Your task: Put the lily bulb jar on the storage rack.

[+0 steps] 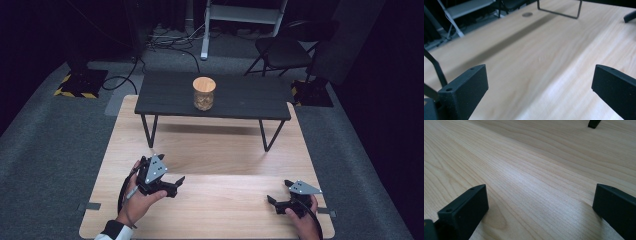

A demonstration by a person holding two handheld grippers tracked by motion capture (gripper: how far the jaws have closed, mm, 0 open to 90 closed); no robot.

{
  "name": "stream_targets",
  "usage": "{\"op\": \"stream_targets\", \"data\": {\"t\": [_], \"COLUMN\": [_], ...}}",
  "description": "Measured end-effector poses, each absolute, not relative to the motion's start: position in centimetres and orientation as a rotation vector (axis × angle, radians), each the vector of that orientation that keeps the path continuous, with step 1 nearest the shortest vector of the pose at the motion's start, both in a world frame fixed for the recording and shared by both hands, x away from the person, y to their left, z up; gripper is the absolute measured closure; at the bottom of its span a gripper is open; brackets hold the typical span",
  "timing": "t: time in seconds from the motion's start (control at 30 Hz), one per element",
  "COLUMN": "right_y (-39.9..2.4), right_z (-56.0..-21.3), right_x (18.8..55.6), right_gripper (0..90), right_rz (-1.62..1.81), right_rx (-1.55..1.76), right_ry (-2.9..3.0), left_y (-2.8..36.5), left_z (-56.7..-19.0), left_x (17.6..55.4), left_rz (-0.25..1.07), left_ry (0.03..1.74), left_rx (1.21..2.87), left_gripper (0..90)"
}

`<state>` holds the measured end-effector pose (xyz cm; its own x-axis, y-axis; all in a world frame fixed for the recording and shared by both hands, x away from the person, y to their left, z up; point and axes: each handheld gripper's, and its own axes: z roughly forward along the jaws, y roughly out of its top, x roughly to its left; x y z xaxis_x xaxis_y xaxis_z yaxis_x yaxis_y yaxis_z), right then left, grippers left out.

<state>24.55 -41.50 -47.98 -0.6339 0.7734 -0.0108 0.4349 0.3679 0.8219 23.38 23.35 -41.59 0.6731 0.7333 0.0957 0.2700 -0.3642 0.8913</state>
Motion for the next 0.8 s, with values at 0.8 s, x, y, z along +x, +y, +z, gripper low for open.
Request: {"op": "stream_targets", "data": {"t": [0.8], "right_y": [-41.4], "right_z": [-48.0], "right_x": [24.5], "right_gripper": [0.0], "right_rz": [1.161], "right_rx": [1.053], "right_ry": [2.235], "left_y": [22.2], "left_z": [-47.8], "left_x": [22.1], "left_rz": [0.527], "left_ry": [0.880], "left_rx": [2.055], "left_gripper": [1.0]}}
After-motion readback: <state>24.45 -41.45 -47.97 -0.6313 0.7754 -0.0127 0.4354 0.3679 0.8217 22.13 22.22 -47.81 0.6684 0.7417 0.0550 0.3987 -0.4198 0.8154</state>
